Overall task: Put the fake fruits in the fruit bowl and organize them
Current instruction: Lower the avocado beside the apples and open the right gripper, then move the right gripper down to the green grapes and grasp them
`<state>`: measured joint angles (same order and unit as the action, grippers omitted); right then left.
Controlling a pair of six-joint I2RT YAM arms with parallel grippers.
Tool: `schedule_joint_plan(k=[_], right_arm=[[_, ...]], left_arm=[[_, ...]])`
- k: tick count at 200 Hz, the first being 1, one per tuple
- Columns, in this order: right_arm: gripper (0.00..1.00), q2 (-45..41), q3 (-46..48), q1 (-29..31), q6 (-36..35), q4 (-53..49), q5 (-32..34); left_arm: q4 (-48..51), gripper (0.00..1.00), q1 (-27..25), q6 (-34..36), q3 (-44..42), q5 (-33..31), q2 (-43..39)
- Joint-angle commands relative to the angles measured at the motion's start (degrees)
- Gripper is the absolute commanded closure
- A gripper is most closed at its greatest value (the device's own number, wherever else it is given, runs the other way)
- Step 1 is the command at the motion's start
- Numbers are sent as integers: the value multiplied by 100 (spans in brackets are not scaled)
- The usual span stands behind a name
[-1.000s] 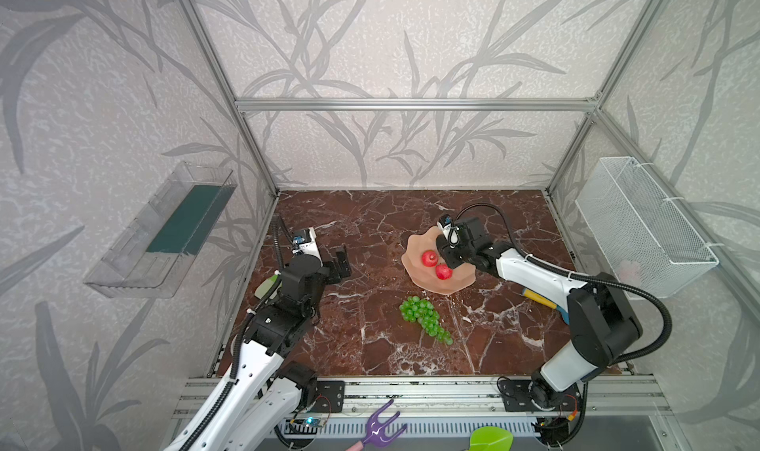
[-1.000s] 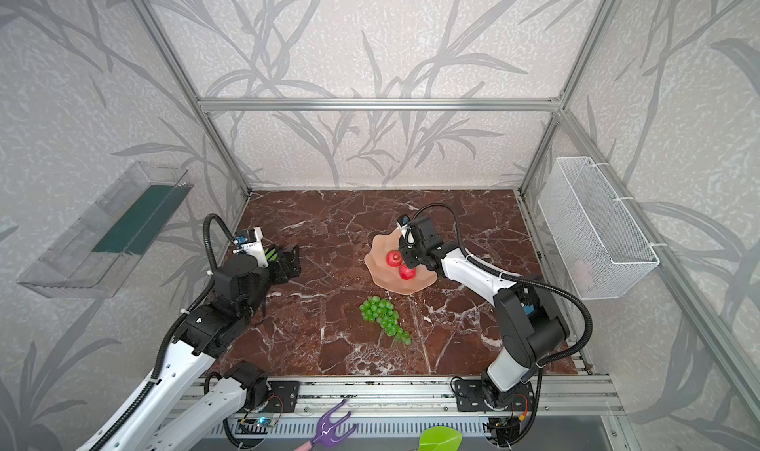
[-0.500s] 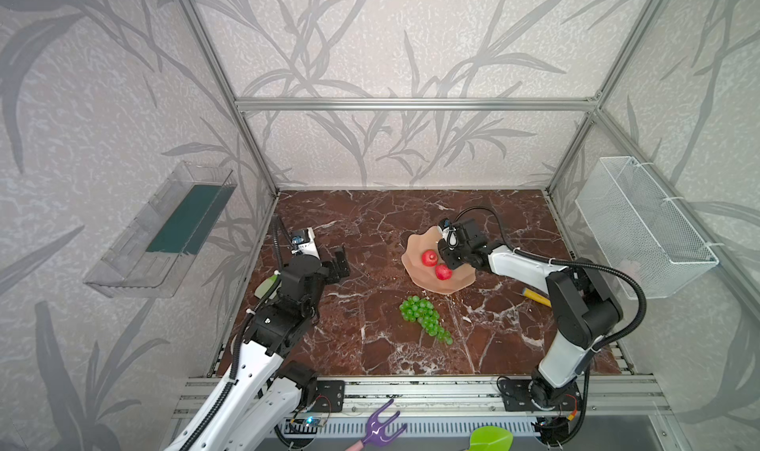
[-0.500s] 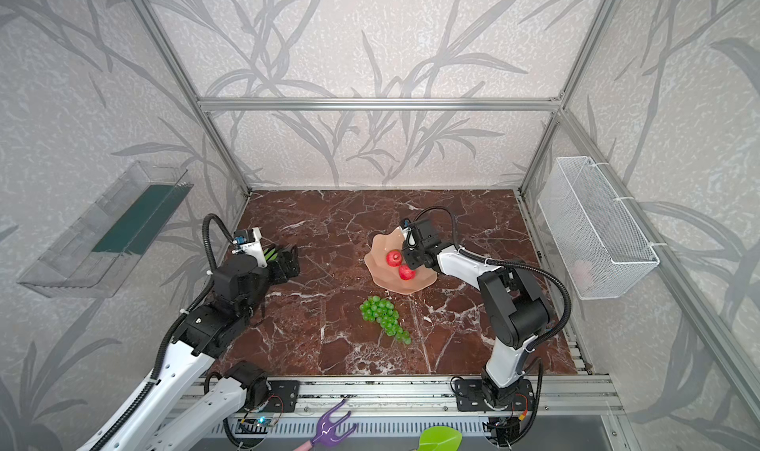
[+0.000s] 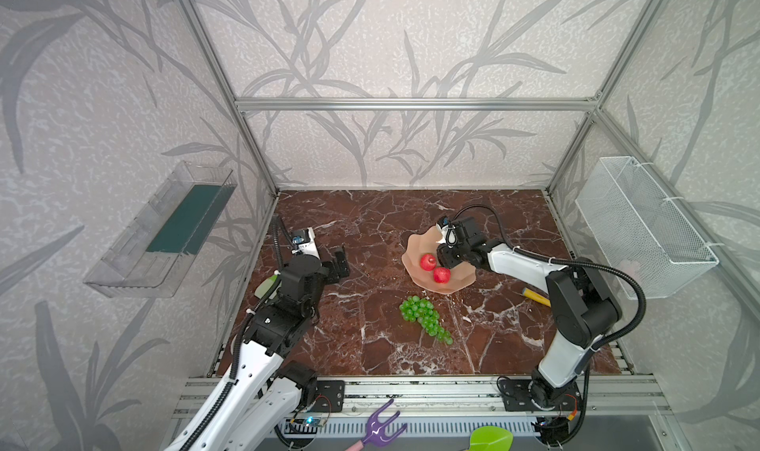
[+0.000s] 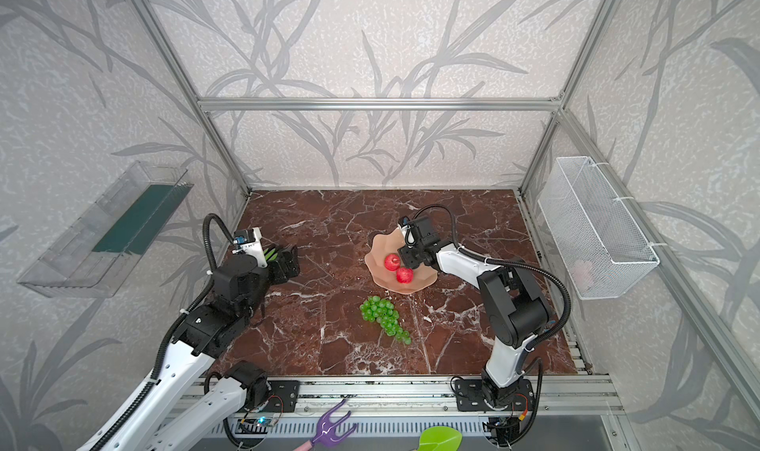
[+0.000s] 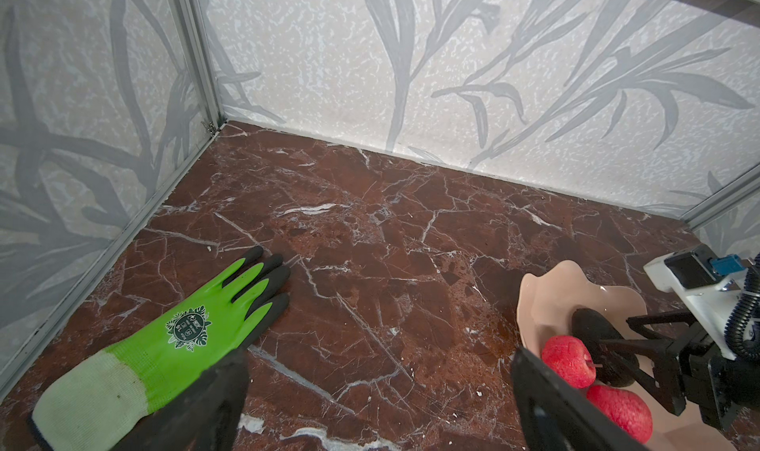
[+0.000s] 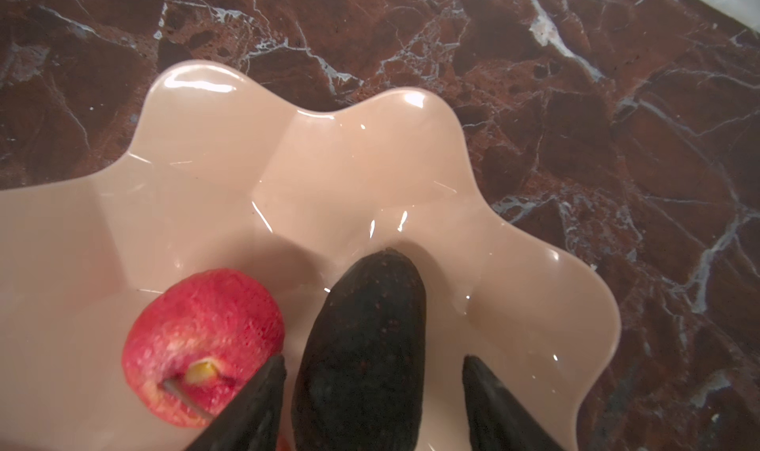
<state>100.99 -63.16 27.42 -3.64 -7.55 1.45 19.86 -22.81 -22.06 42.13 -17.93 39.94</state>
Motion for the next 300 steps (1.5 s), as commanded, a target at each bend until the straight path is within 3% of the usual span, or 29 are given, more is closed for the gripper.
schedule_joint_plan(k=[1,48,75,126,175,300], right_arm=[[29,-607,-182,-18,160,-284,-137],[22,-2079,830,156,889,-132,-857],[15,-3051,1802,627,1132,443,-787],[14,-3807,3010,1726,1420,1089,-703],[14,-3565,3496,2442,1891,1527,-381],[14,-1762,3325,2610,2842,2567,4]], left_arm=[[17,1,34,44,12,-88,-39],[-152,1,40,55,-158,-124,-121],[-284,1,48,-30,-269,19,-67],[-361,1,51,-96,-292,141,-43],[-352,1,57,-221,-381,163,-136],[-281,1,57,-102,-364,144,-192]])
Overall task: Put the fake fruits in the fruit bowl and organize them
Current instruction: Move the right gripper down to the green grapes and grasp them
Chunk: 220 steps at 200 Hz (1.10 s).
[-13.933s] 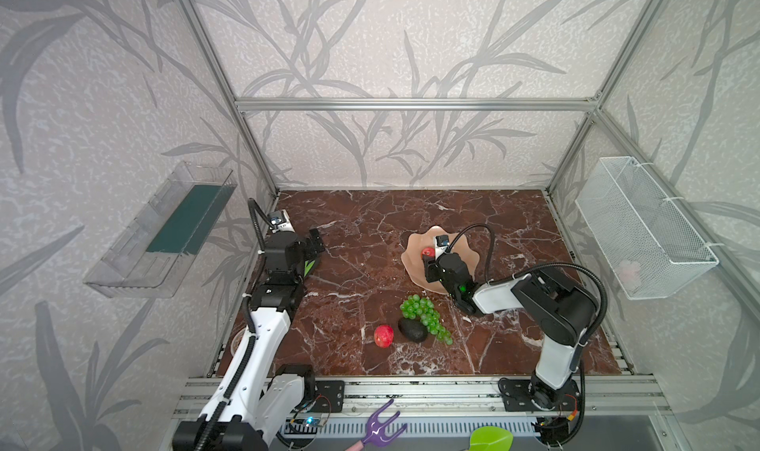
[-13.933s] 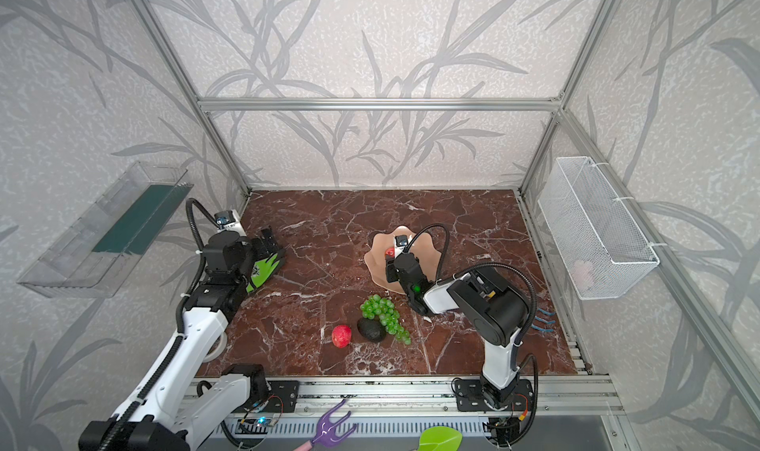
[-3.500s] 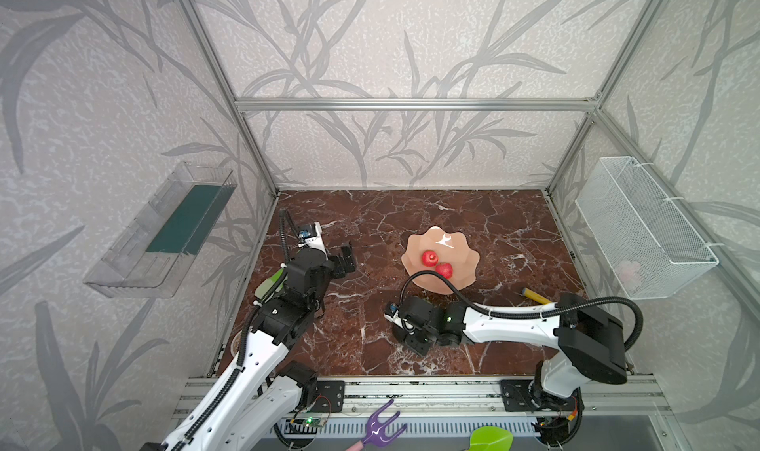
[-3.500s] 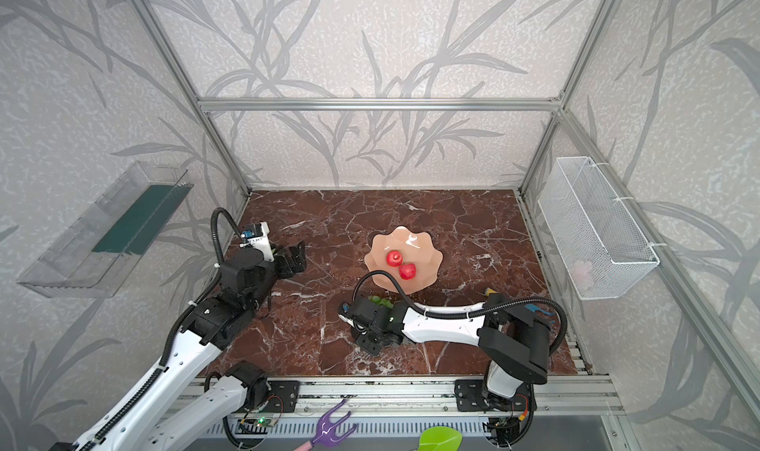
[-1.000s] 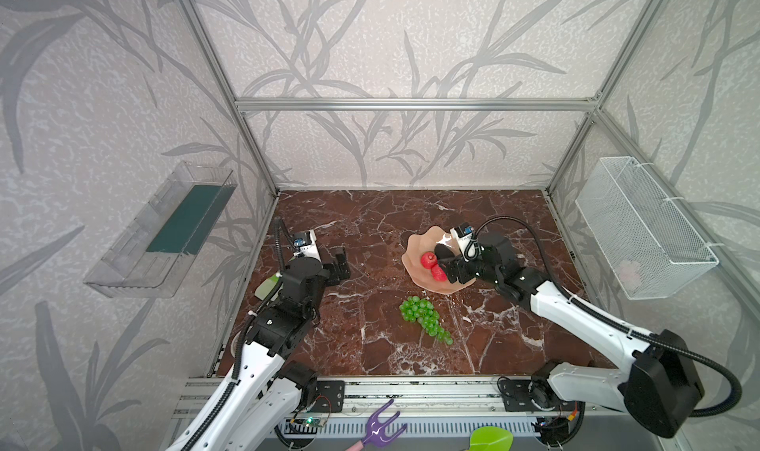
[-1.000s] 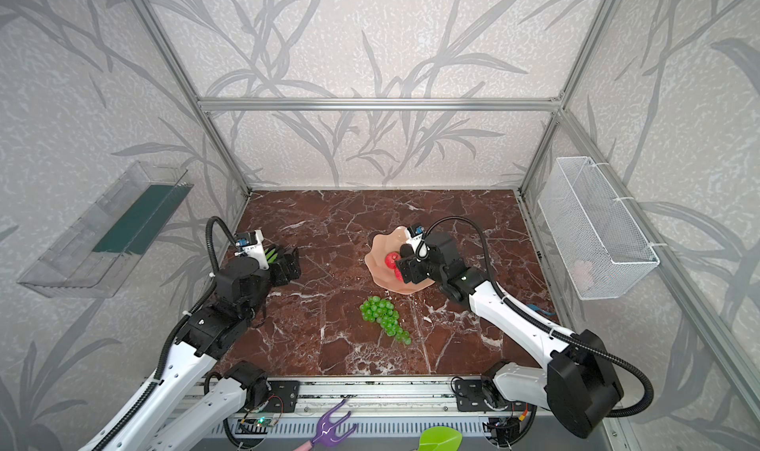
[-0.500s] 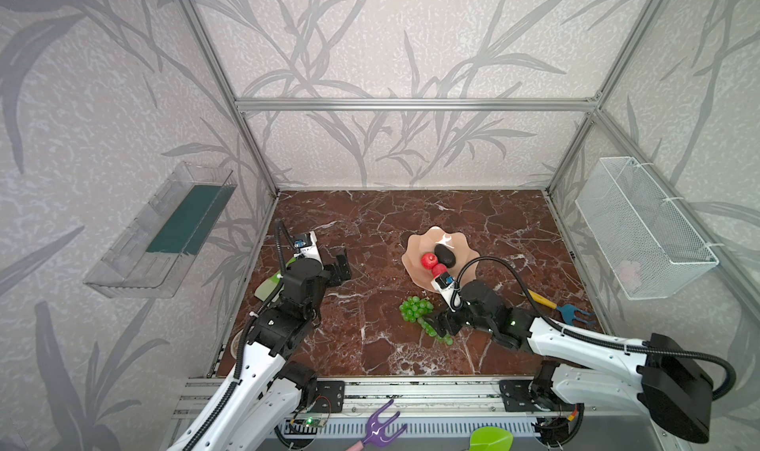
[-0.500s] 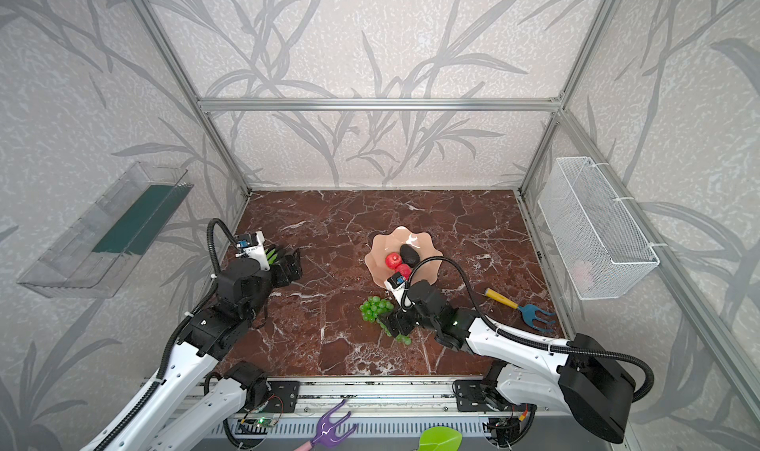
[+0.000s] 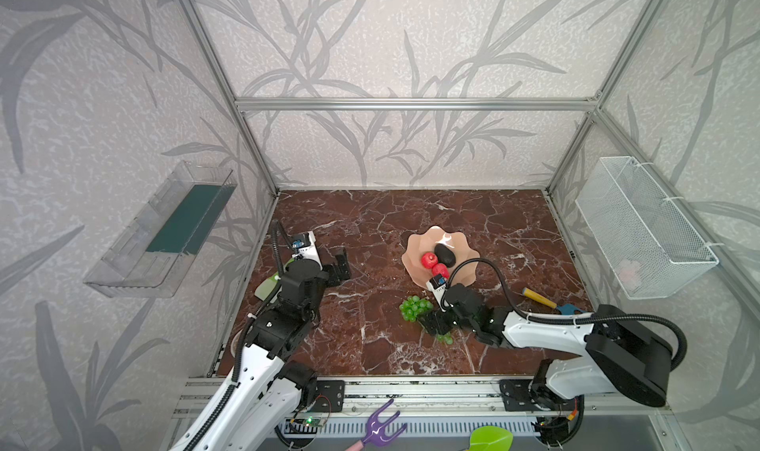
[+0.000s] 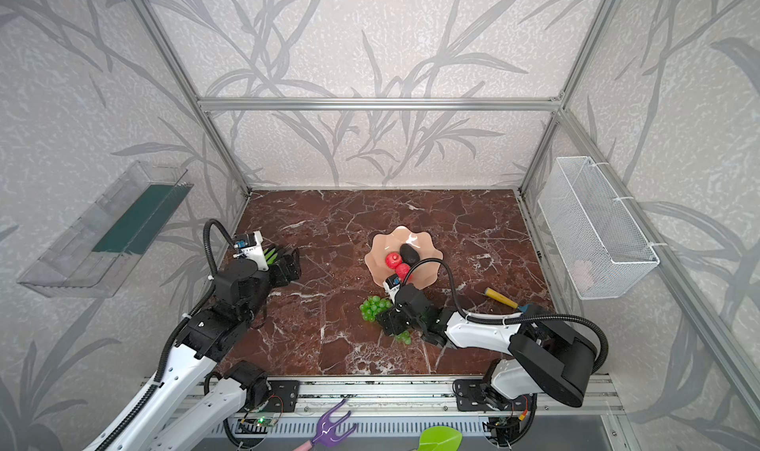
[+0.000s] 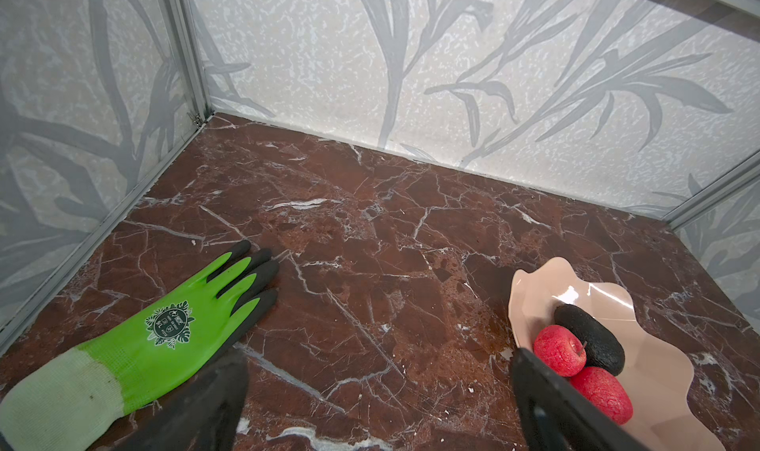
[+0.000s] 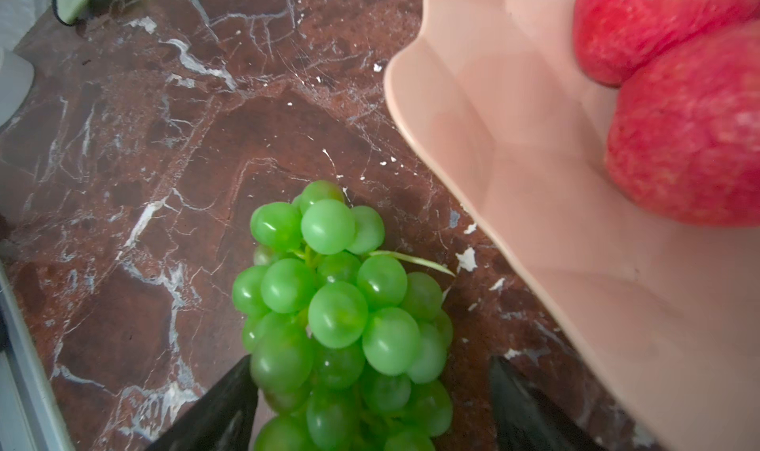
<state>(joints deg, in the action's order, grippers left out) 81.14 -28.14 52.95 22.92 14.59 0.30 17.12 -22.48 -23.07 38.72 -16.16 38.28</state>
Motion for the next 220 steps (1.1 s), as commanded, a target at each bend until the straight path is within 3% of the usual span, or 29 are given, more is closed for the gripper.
schedule_joint_plan(k=[1,71,112,151,220], right_arm=[[14,238,-180,57,187,357,120],[18,1101,-602,246,178,348,58],[41,1228,-679,311,134,323,94],[56,1058,-649,380,-68,323,85],[62,-126,-646,406,-229,-271,44]], left_arm=[[-8,1,24,2,-22,-34,-24],[34,1,33,92,13,-60,-25],[54,1,38,119,13,-66,-39],[37,1,34,147,22,-71,-36],[10,1,41,154,44,-36,-2]])
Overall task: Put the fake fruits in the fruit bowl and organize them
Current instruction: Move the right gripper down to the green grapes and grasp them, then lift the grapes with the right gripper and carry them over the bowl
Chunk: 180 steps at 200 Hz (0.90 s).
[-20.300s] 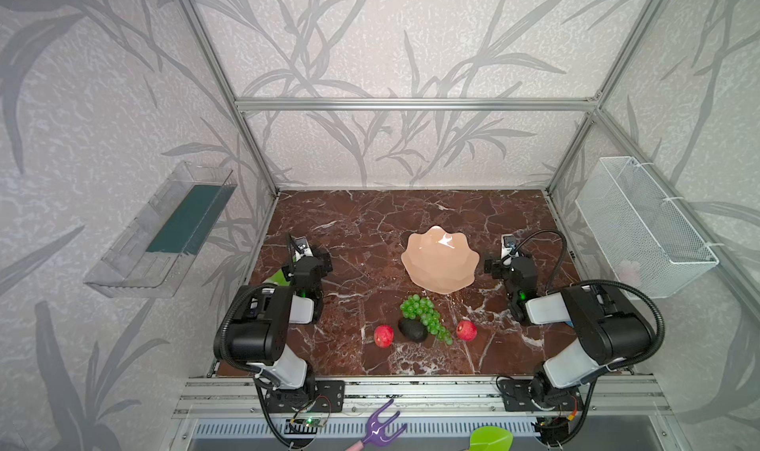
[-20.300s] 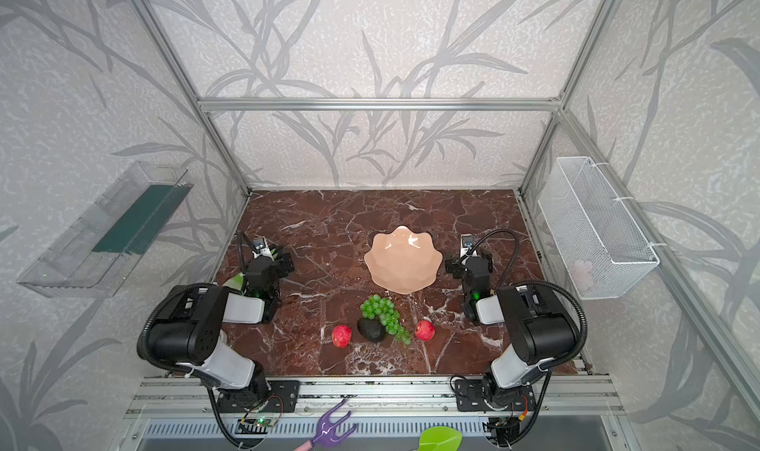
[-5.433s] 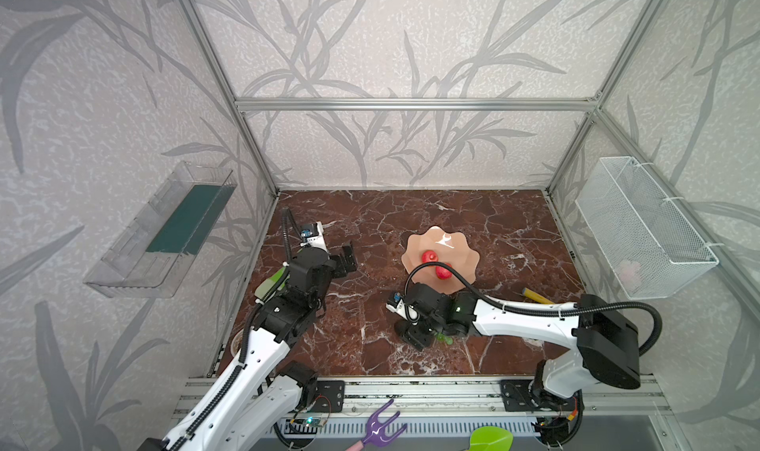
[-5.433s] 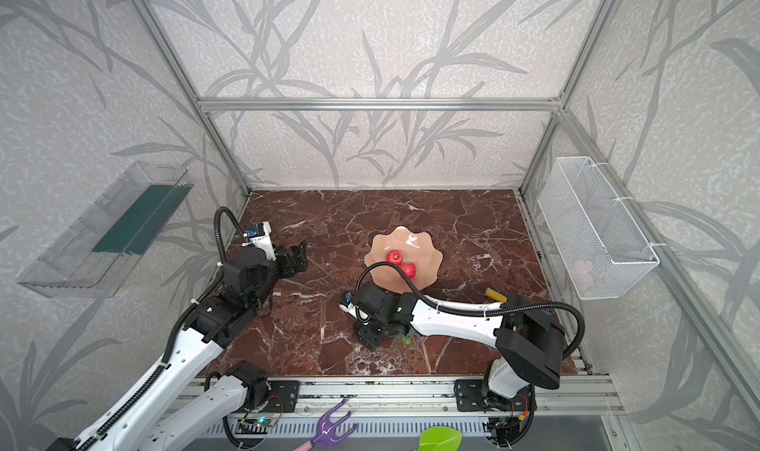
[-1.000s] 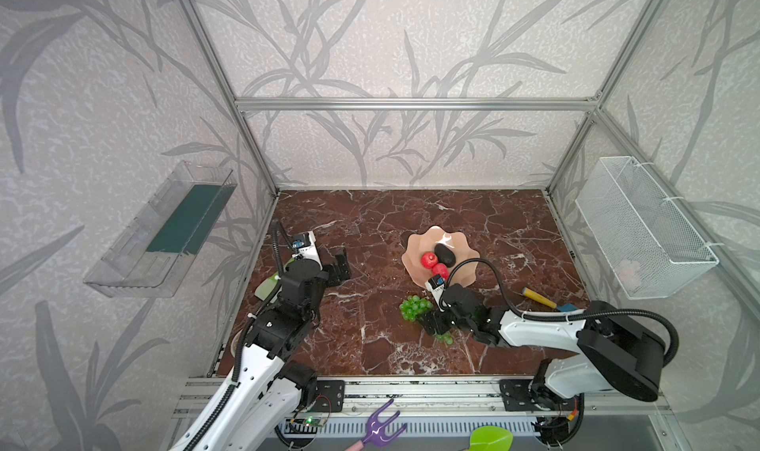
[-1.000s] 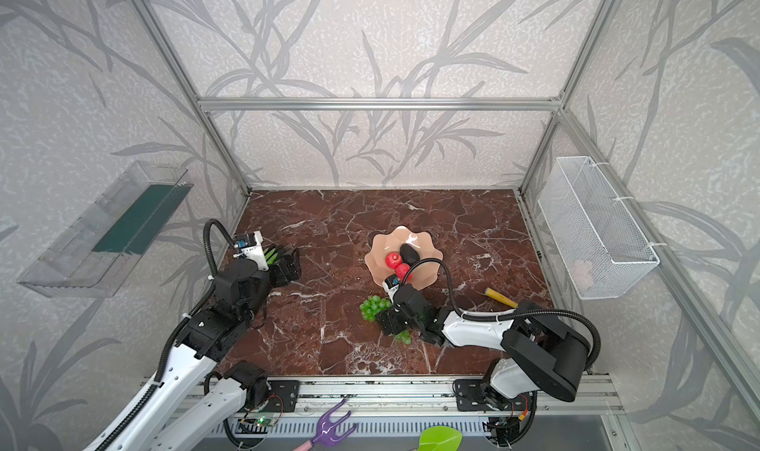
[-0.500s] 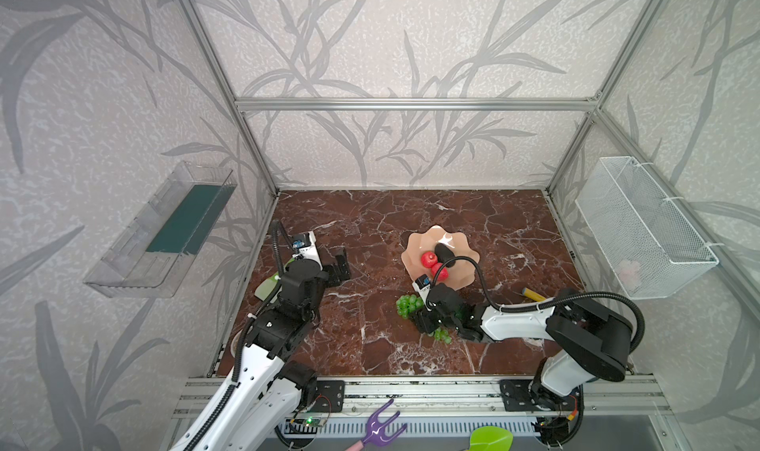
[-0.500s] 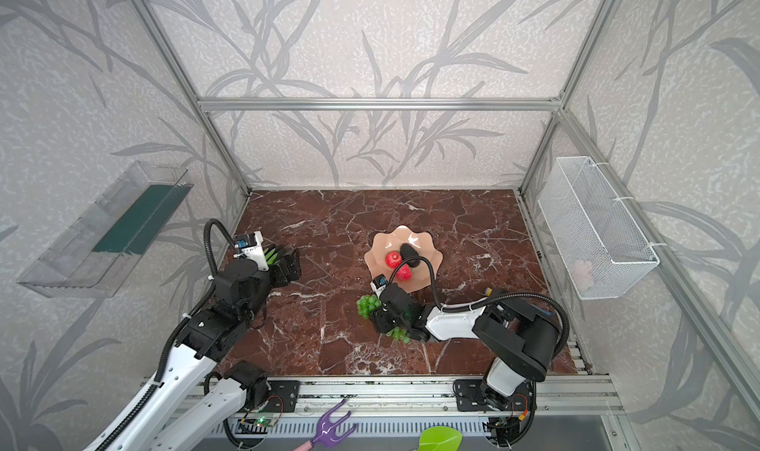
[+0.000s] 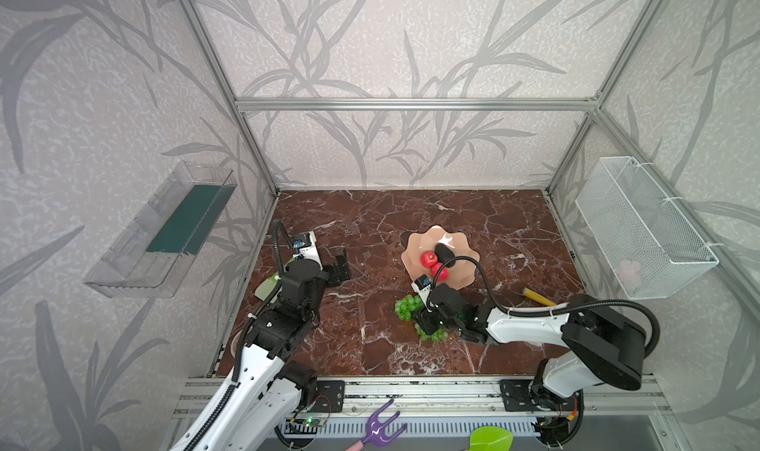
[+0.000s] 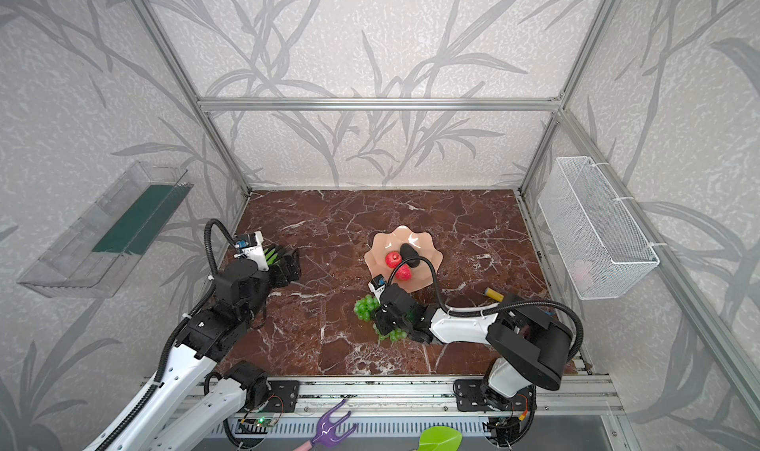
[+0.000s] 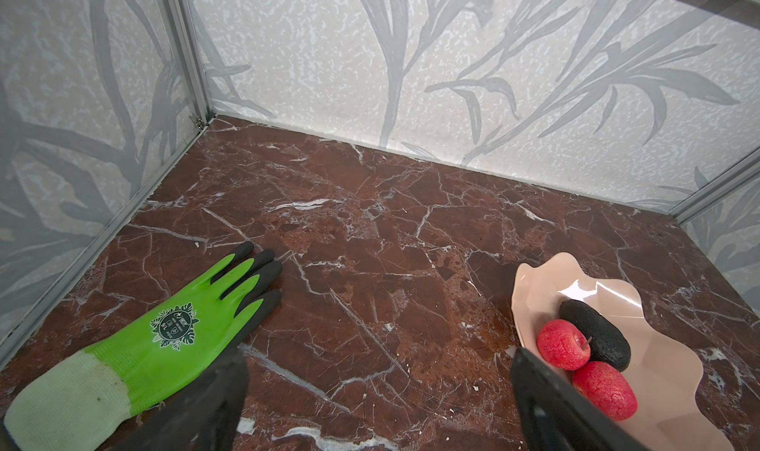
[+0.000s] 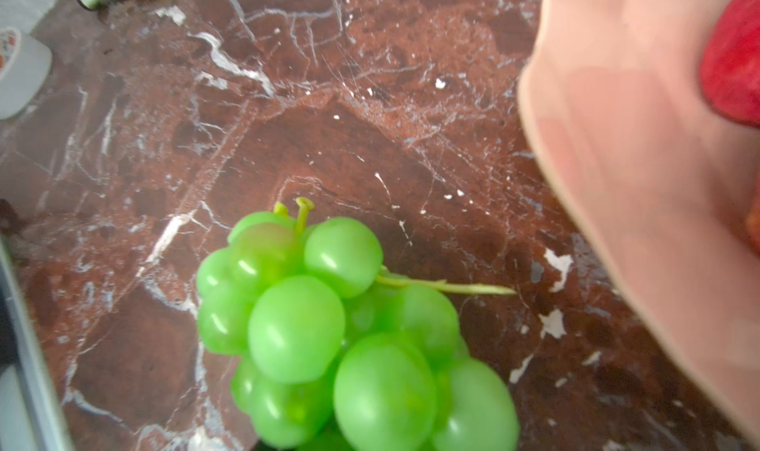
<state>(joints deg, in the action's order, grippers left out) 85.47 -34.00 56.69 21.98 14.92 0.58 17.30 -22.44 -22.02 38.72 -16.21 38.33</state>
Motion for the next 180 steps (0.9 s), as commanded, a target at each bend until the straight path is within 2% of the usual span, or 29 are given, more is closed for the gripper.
schedule_joint_plan(k=[1,41,92,141,180], right_arm=[[62,-589,-61,34,-138,-318,18],[62,-1577,-257,-22,-164,-872,335],[61,-2220,-866,-654,-364,-1734,336],[61,-2053,-1280,-1809,-259,-2141,182],[62,-1581,-1205,-2567,102,-1519,-244]], left_arm=[[-7,1,37,49,46,-32,-8],[-24,1,38,35,72,-6,-5],[1,1,42,20,126,41,-1],[15,1,47,-21,145,55,-18],[94,1,46,13,203,22,-45]])
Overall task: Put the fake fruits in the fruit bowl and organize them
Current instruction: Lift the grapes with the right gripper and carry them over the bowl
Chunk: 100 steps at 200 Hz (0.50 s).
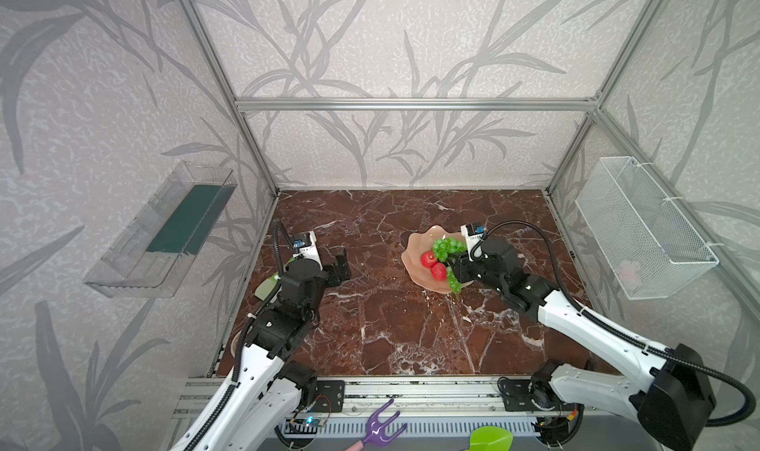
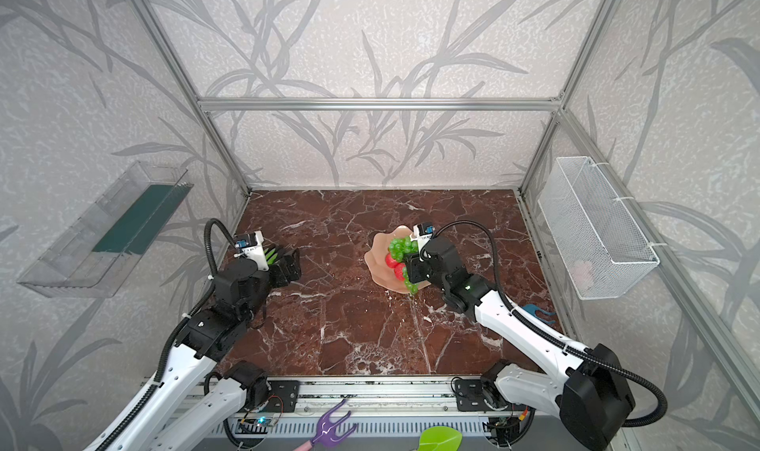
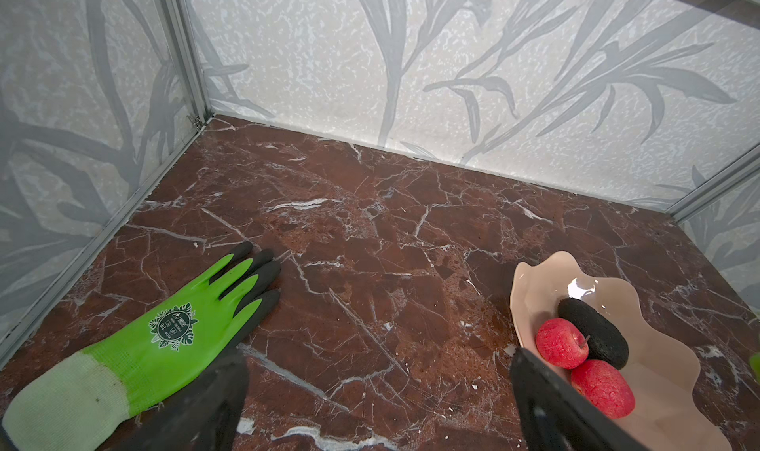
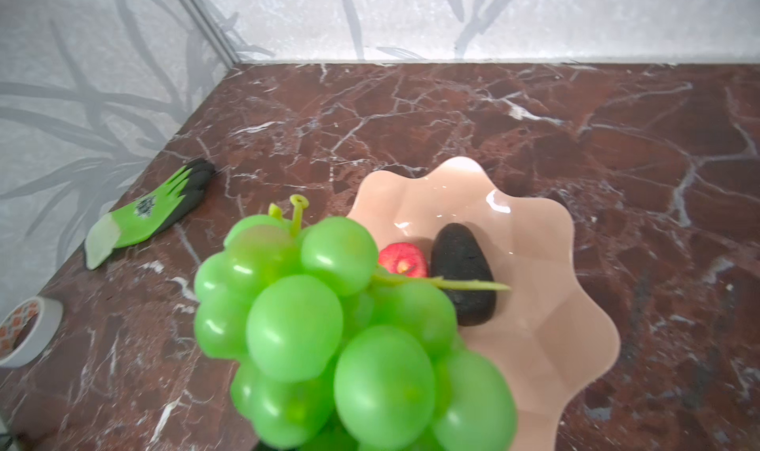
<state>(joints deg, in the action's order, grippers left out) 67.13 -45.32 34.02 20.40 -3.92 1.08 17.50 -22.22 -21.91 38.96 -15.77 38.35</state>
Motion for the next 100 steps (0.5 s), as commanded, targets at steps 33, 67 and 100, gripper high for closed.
schedule_joint_plan(k=[33,67,100], right_arm=[[62,772,-44,-503,437,861,-290],[62,1218,96,-682,602,1297,-240],[61,1570,215,-882,701,1596,-182]], left_arm=[[95,1,29,3,213,-40,-45],[96,1,25,3,215,-32,-11],[70,1,24,48,238,-28,44]])
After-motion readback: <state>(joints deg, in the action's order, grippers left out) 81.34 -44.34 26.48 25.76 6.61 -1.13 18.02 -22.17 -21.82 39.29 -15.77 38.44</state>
